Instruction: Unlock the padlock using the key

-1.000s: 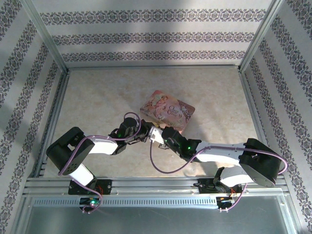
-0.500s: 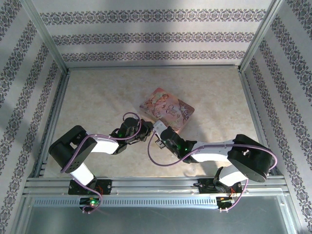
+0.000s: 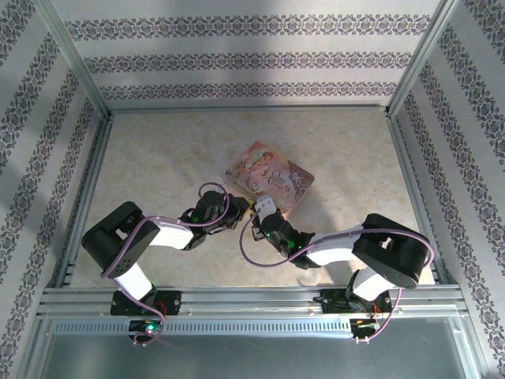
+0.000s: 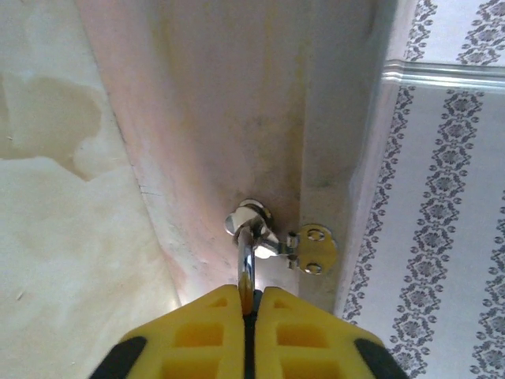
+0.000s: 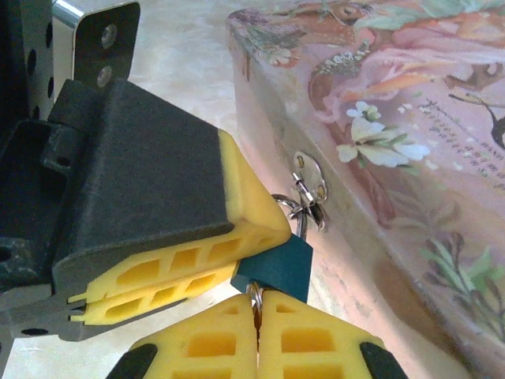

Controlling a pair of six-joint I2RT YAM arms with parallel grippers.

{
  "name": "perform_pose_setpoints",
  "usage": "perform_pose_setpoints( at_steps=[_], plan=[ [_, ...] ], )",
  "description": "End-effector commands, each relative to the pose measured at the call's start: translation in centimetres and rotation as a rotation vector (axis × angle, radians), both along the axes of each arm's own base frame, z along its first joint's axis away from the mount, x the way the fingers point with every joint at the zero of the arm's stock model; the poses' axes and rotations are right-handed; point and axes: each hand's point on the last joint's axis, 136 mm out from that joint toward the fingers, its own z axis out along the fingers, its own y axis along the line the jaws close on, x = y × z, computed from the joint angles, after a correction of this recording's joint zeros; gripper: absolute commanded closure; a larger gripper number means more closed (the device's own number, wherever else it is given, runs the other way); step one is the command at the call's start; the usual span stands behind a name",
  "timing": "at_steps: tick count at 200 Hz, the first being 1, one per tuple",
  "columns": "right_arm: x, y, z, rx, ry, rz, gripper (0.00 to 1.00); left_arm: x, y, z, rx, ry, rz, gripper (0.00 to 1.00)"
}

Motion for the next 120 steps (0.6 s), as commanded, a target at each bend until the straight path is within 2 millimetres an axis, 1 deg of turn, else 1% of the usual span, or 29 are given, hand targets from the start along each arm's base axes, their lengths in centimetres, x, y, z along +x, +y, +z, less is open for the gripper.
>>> perform_pose_setpoints(
  at_steps=[1, 31, 58, 88, 120],
  plan=[
    [0.8, 0.7, 2.4, 0.192, -0.035, -0.074, 1.0, -1.7, -2.8, 2.4, -0.081, -0.074, -0.143, 0.86],
    [0.8, 0.5, 1.9, 0.235, -0.017, -0.097, 1.0, -1.8, -1.9, 2.2, -0.037, -0.087, -0.125, 0.75],
    [0.6, 0.2, 1.6, 0.269, 0.001, -0.112, 1.0, -2.0, -0.6, 2.3, 0.01, -0.097, -0.112, 0.62],
    [0.2, -0.4, 1.2, 0.32, 0.032, -0.137, 1.0, -2.1, 1.7, 2.4, 0.072, -0.104, -0.082, 0.52],
    [-0.1, -0.9, 1.1, 0.385, 0.068, -0.163, 1.0, -2.1, 4.7, 3.5, 0.176, -0.134, -0.059, 0.46]
  ],
)
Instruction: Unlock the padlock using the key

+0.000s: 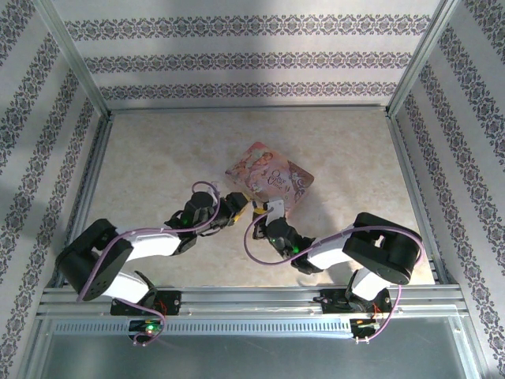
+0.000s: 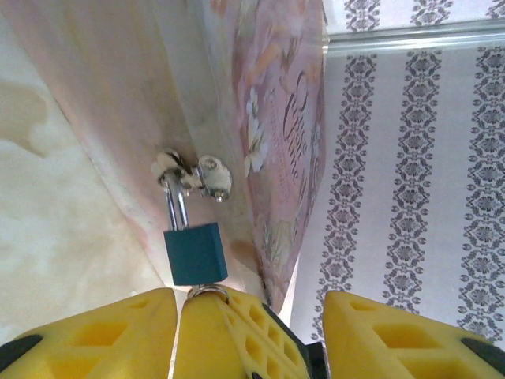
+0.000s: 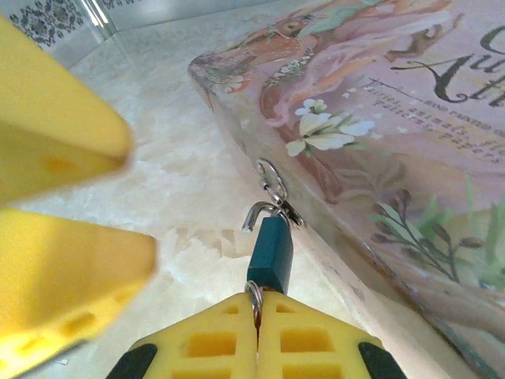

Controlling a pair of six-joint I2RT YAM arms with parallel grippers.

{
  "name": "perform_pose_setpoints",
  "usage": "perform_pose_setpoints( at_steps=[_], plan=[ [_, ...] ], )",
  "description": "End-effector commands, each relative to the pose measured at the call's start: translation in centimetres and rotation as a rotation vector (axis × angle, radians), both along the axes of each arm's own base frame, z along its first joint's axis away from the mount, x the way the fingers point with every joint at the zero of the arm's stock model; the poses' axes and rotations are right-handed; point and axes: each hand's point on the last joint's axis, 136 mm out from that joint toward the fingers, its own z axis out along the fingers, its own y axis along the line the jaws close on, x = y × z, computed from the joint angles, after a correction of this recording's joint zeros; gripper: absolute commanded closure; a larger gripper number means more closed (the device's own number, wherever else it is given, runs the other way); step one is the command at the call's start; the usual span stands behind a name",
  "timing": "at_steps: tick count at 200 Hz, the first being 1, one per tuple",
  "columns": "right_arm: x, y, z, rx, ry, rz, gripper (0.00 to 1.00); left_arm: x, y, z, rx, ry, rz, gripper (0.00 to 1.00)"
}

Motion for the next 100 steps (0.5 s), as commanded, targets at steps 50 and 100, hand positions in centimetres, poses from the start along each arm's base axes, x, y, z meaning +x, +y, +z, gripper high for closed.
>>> perform_pose_setpoints(
  at_steps=[50, 100],
  plan=[
    [-1.4, -1.8, -0.8, 0.228, 0.115, -0.084, 1.0, -1.0, 7.9, 2.2, 0.369, -0.104, 0.082, 0.38],
    [-2.3, -3.0, -1.4, 0.364, 0.179, -0.137, 1.0, -1.8, 10.5, 4.4, 0.493, -0.174, 0.118, 0.35]
  ],
)
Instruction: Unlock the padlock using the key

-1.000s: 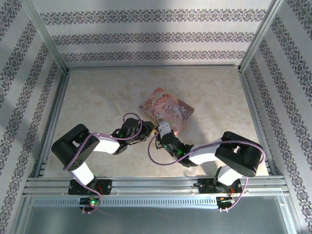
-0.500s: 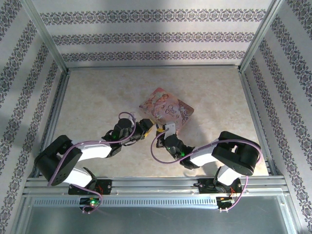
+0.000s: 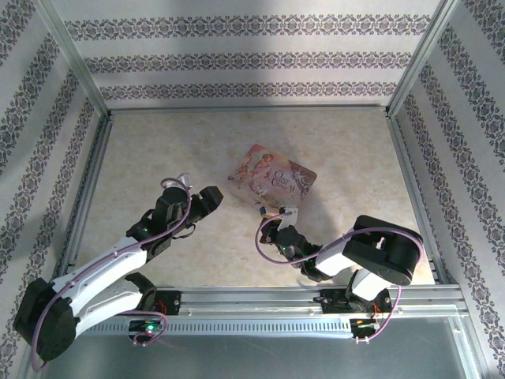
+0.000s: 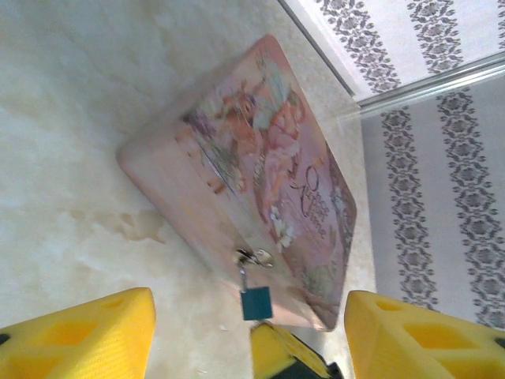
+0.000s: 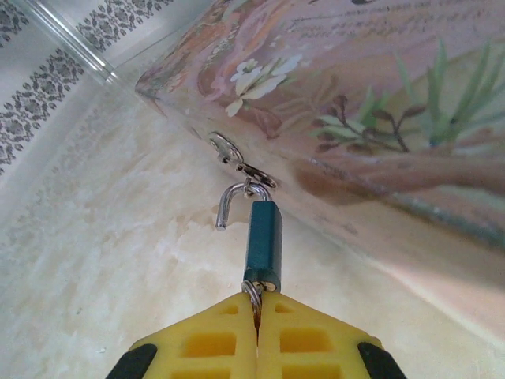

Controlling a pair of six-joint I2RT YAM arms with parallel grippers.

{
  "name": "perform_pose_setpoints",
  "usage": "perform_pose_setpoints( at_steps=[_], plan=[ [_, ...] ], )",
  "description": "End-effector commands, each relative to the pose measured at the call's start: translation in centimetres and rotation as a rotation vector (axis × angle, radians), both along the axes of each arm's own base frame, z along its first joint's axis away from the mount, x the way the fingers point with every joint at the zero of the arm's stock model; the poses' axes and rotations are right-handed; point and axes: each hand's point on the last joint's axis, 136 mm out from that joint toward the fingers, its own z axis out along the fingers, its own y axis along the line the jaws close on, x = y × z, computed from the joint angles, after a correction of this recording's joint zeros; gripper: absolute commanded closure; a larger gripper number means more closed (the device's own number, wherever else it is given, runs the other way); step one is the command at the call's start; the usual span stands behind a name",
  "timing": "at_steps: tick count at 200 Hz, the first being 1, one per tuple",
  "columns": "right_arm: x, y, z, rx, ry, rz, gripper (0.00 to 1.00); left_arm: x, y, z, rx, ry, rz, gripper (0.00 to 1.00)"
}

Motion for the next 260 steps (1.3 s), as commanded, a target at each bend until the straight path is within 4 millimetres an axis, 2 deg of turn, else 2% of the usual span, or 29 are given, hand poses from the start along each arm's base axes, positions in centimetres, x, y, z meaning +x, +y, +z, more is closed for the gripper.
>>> perform_pose_setpoints(
  at_steps=[1, 76, 159, 202, 227, 260],
  plan=[
    [-0.4, -0.6, 0.2, 0.115, 0.04, -0.05, 1.0, -0.5, 2.2, -0.9, 0.152, 0.016, 0.027, 0.35],
    [-0.7, -0.7, -1.8, 0.222, 0.116, -0.09, 1.0, -0.8, 2.1, -0.9, 0.162, 0.025, 0.008, 0.34],
    [-0.6, -0.7, -3.4, 0.236, 0.142, -0.119, 1.0, -1.2, 2.7, -0.6, 0.181, 0.02, 0.019, 0.33],
    [-0.6, -1.4, -3.2, 0.227, 0.129, -0.143, 0.83, -1.2, 2.9, -0.7, 0.194, 0.019, 0.023, 0.32],
    [-0.8, -1.6, -2.7, 0.2, 0.115, -0.143, 0.7, -1.0, 2.9, -0.3, 0.204, 0.007, 0.013, 0.23],
    [-0.9, -2.4, -1.9, 0.161, 0.104, -0.158, 0.58, -0.7, 3.7, -0.1, 0.211, 0.03, -0.004, 0.18]
  ],
)
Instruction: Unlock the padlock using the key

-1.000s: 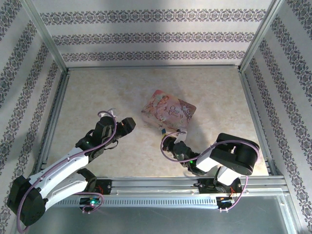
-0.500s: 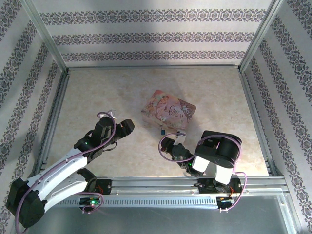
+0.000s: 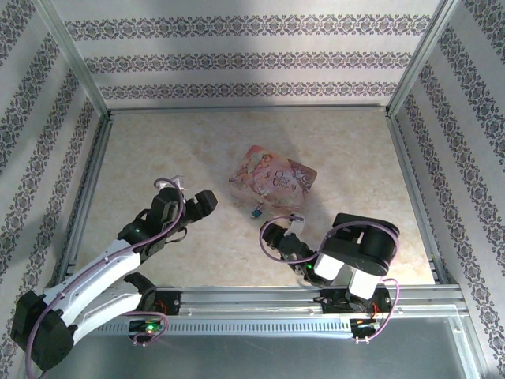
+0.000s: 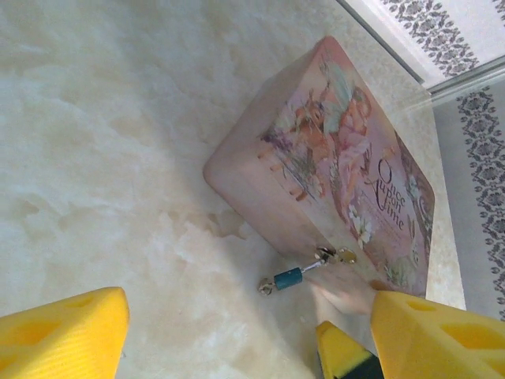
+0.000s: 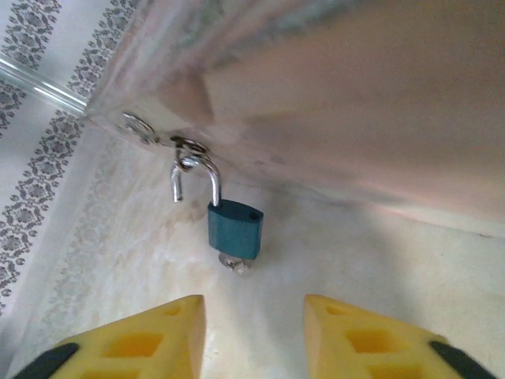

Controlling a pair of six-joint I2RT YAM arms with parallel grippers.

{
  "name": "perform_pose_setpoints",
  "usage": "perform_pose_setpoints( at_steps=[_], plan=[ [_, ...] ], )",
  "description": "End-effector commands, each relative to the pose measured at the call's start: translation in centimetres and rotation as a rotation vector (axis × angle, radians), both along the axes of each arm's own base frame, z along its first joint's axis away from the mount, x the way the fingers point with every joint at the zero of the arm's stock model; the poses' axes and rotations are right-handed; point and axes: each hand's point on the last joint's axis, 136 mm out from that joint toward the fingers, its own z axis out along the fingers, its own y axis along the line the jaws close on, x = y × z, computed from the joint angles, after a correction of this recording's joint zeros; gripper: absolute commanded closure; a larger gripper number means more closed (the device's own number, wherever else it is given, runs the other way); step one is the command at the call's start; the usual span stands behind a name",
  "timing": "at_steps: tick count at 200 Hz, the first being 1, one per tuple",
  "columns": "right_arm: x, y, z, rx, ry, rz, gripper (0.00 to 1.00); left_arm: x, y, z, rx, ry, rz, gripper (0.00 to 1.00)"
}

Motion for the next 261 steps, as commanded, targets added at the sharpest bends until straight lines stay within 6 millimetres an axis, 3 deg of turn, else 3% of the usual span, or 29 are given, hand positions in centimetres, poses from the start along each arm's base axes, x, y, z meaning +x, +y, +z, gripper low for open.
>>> perform_pose_setpoints(
  at_steps=[1, 38, 71, 108, 149, 196, 231, 261],
  plan=[
    [-0.2, -1.2, 0.1, -0.055, -0.004, -0.032, 0.58, 0.2, 0.7, 1.0, 0.023, 0.002, -0.019, 0.18],
    [-0.5, -2.0, 1.8, -0.147, -0.018, -0.017, 0.45, 0.9, 1.6, 1.5, 0.028, 0.011, -0.038, 0.1],
    [-1.0, -3.8, 3.9, -0.205, -0.038, -0.022, 0.2, 2.5, 1.5, 1.7, -0.021, 0.033, -0.095, 0.06],
    [-1.8, -6.0, 4.1, -0.077, 0.083, -0.003, 0.02, 4.7, -0.7, 2.2, -0.041, 0.077, -0.247, 0.04],
    [-3.0, -7.0, 5.8, 0.018, 0.057, 0.063, 0.02, 7.8, -3.1, 0.6, 0.0, 0.147, -0.397, 0.04],
    [-3.5, -6.4, 6.7, 0.118, 0.088, 0.167, 0.02, 12.0, -5.7, -1.3, -0.007, 0.183, -0.525, 0.11],
    [-3.0, -5.2, 7.4, 0.151, 0.115, 0.228, 0.02, 13.1, -8.3, -2.3, -0.054, 0.229, -0.642, 0.15],
    [-2.2, -4.0, 7.7, 0.157, 0.136, 0.258, 0.02, 13.4, -9.3, -3.9, -0.038, 0.281, -0.687, 0.15]
  ],
)
